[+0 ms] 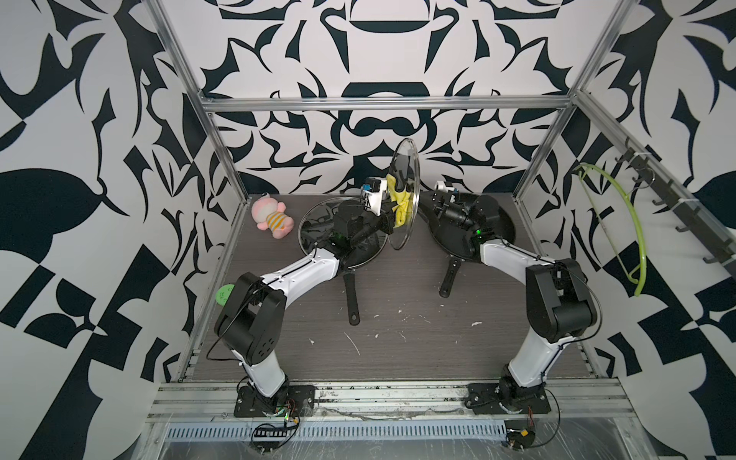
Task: Wipe the pot lid with a cloth
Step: Wipe the pot lid.
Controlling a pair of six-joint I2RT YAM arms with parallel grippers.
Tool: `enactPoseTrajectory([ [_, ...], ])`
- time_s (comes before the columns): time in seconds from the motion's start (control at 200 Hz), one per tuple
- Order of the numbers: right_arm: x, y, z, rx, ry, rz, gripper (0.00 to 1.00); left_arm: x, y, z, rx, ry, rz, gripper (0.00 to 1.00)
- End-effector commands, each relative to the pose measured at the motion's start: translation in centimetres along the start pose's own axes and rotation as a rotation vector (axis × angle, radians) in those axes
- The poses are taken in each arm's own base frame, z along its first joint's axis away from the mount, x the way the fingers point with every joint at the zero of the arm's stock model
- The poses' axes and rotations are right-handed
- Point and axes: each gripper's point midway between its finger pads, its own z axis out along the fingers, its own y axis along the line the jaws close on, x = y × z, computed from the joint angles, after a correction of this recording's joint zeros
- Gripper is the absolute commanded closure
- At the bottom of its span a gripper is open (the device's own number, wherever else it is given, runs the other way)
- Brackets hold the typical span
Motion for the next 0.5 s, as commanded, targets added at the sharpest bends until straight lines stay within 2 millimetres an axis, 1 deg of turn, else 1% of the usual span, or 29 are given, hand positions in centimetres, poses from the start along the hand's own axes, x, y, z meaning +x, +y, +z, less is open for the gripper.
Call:
enactPoseTrajectory([
  [0.0,4.2,11.3,0.8,-0.264,0.056,-0.337,1.00,2.0,-8.5,-0.8,0.280,0.095,-0.015,1.00],
  [0.125,4.0,11.0,0.9,-0.261,0.054,-0.330,1.00,-0.1,-9.5,-1.6,0.305,0.056,-0.001,1.00],
  [0.235,3.7,10.5,0.9,-0.257,0.048,-0.319,1.00,-2.0,-10.3,-1.9,0.325,0.025,0.021,1.00],
  [0.315,3.8,10.3,0.9,-0.256,0.050,-0.317,1.00,-3.5,-10.7,-1.8,0.327,0.006,0.044,1.00],
  [0.495,3.9,9.7,0.7,-0.249,0.050,-0.307,1.00,-6.5,-10.9,-1.1,0.323,-0.044,0.096,1.00],
])
